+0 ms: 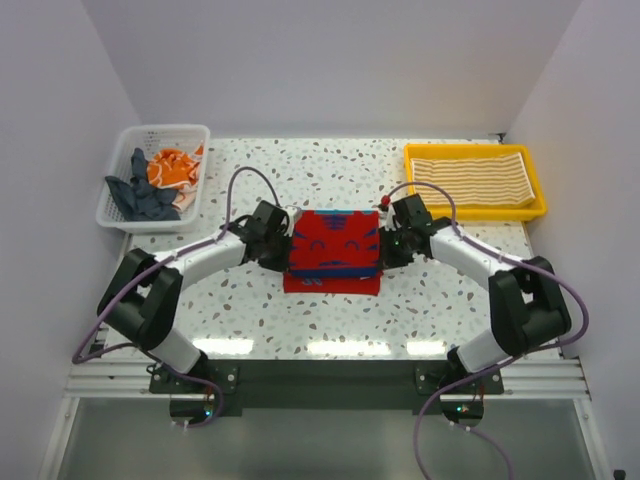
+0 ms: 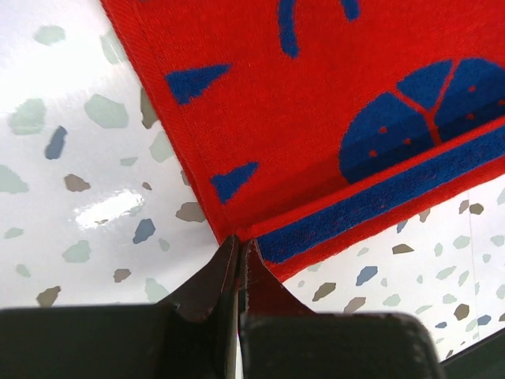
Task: Fold and stack the towels
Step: Fold the towel
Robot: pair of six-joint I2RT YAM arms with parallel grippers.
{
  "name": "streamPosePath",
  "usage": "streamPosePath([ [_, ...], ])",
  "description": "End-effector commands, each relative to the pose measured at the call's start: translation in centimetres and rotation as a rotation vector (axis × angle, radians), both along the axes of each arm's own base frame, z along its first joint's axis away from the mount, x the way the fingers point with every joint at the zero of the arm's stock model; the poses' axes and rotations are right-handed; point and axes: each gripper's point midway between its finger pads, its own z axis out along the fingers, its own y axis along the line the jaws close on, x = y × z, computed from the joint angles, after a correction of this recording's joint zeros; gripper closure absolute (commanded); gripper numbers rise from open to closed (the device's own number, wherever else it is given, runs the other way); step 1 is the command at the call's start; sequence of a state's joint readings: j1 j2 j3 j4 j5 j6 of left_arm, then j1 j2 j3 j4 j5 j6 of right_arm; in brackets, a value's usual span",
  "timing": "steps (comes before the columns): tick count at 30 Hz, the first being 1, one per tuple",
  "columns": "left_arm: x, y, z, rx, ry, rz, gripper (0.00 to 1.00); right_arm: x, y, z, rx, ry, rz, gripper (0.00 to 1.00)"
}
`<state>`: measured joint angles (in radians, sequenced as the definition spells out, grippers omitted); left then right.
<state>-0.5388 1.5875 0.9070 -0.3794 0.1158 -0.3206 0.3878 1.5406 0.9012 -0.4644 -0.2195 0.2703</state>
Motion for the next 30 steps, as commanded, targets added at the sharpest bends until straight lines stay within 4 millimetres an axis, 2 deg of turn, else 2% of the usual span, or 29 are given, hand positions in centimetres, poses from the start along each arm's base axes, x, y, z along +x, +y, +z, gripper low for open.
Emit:
streamPosePath([
  [1,1.1,1.9,2.7,0.072,-0.070,0.050,1.00,0.9,-1.2,3.1,-0.038,-0.073,-0.027,1.00],
  [5,1.0,2.1,4.1,0.064,-0.088,0.052,1.00,0.2,-1.1,3.9,-0.013,-0.072,-0.032,1.00],
  [8,0.7,2.0,4.3,0.054,-0.084,0.046,1.00,-0.6,-0.8,3.4,0.002,-0.043,-0.031,1.00],
  [13,-0.1,2.5,2.9,0.080,-0.058,0.037,1.00,-1.9,-0.5,1.8,0.017,0.003,-0.031,1.00],
  [17,-0.9,2.9,0.5,0.104,-0.012,0.036,1.00,-2.5,-0.6,-0.4,0.009,0.041,-0.038,1.00],
  [22,-1.2,2.9,-0.8,0.106,0.006,0.044,0.99,-3.1,0.1,-2.0,0.026,0.077,-0.031,1.00],
  [25,-1.5,2.8,-0.5,0.098,0.006,0.041,0.88,-3.5,0.4,-2.0,0.027,0.080,-0.009,0.93],
  [26,-1.5,2.8,-0.2,0.094,0.001,0.042,0.79,-3.6,0.3,-1.9,0.027,0.081,-0.004,0.89],
  [27,-1.6,2.7,0.0,0.087,0.000,0.040,0.72,-3.8,0.6,-1.7,0.033,0.082,0.008,0.79],
  [30,-2.3,2.4,1.2,0.045,-0.014,0.032,0.48,-4.8,1.1,-0.4,0.070,0.083,0.052,0.69],
])
